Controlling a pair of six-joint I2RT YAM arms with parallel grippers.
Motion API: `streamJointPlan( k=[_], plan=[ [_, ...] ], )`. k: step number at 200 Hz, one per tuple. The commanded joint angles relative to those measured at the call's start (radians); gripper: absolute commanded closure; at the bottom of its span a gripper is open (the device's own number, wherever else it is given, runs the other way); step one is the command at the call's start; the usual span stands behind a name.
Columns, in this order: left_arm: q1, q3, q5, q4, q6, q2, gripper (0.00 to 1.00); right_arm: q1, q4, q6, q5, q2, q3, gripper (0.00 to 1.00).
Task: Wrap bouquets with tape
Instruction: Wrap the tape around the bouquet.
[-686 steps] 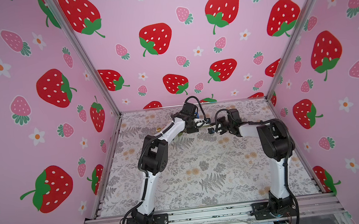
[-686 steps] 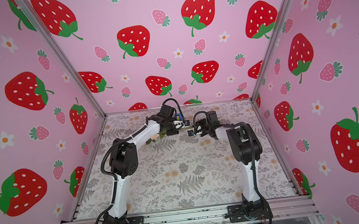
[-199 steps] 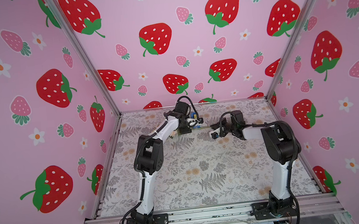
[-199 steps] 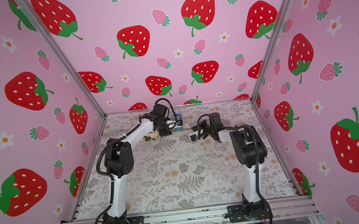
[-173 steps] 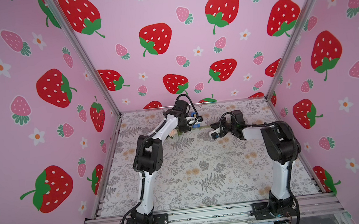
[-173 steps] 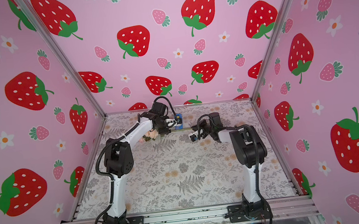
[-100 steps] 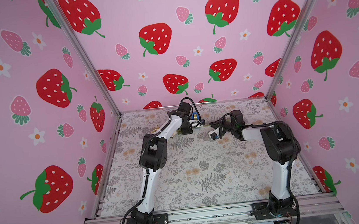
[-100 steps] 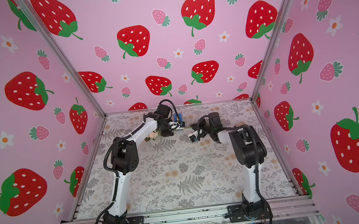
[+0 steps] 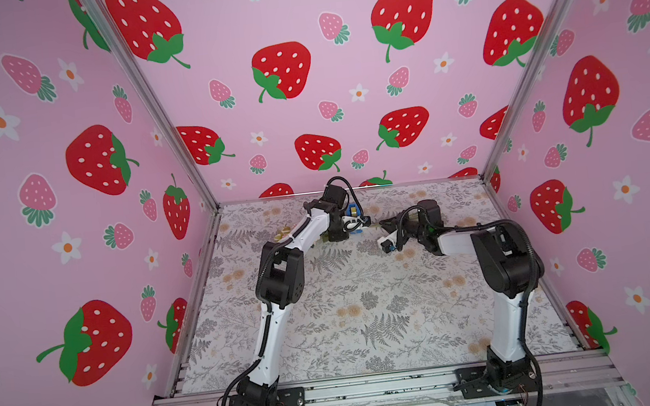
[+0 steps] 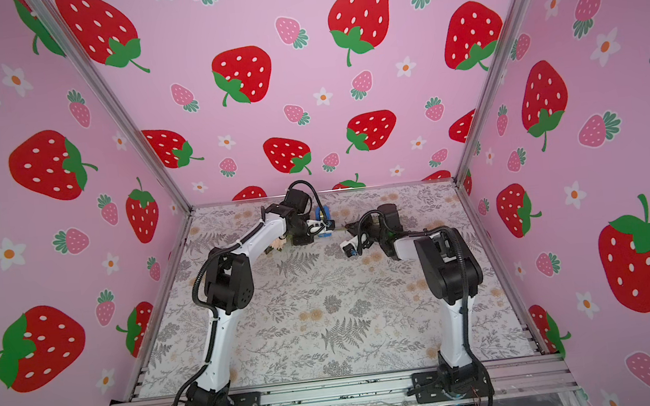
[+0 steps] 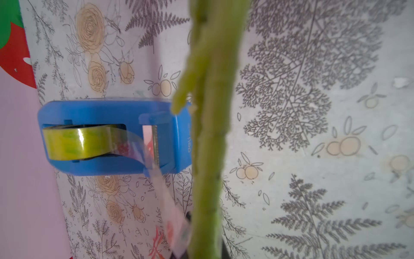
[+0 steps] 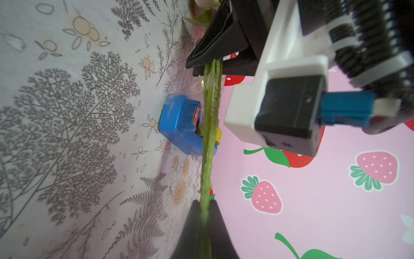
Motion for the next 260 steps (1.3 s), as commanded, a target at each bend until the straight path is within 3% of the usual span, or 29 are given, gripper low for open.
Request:
streamJointPlan(
  k=[1,13,29,38,58,84,110,155,186,235,260],
  plan=[
    [0.001,-0.069,-0.032,0.162,-0.014,-0.070,1.00,-0.006,-0.032,0.086,-0.068,-0.006,-0.012,0.90],
    [-0.005,-0.126,-0.061,0.233,-0.005,-0.092,1.00,-0.010,-0.014,0.131,-0.072,-0.021,-0.030,0.58],
    [-0.015,-0.177,-0.104,0.299,0.014,-0.108,1.00,-0.015,-0.001,0.192,-0.073,-0.053,-0.056,0.34],
    [-0.019,-0.208,-0.127,0.347,0.021,-0.115,1.00,-0.018,-0.006,0.246,-0.081,-0.080,-0.061,0.29],
    [-0.028,-0.291,-0.193,0.499,0.052,-0.136,1.00,-0.040,-0.115,0.365,-0.149,-0.148,-0.029,0.26],
    [-0.045,-0.364,-0.276,0.646,0.126,-0.151,1.00,-0.062,-0.339,0.423,-0.234,-0.214,0.052,0.22],
    [-0.057,-0.433,-0.302,0.806,0.179,-0.168,1.00,-0.072,-0.389,0.536,-0.259,-0.227,0.112,0.21],
    [-0.074,-0.571,-0.344,1.097,0.304,-0.198,1.00,-0.075,-0.530,0.671,-0.218,-0.131,0.286,0.22],
    [-0.081,-0.617,-0.391,1.262,0.386,-0.185,1.00,-0.071,-0.658,0.857,-0.229,-0.039,0.444,0.24],
    [-0.096,-0.696,-0.366,1.427,0.481,-0.204,1.00,-0.045,-1.039,0.826,-0.195,0.137,0.718,0.28],
    [-0.100,-0.722,-0.360,1.539,0.521,-0.194,1.00,-0.033,-1.208,0.790,-0.205,0.207,0.841,0.23]
  ],
)
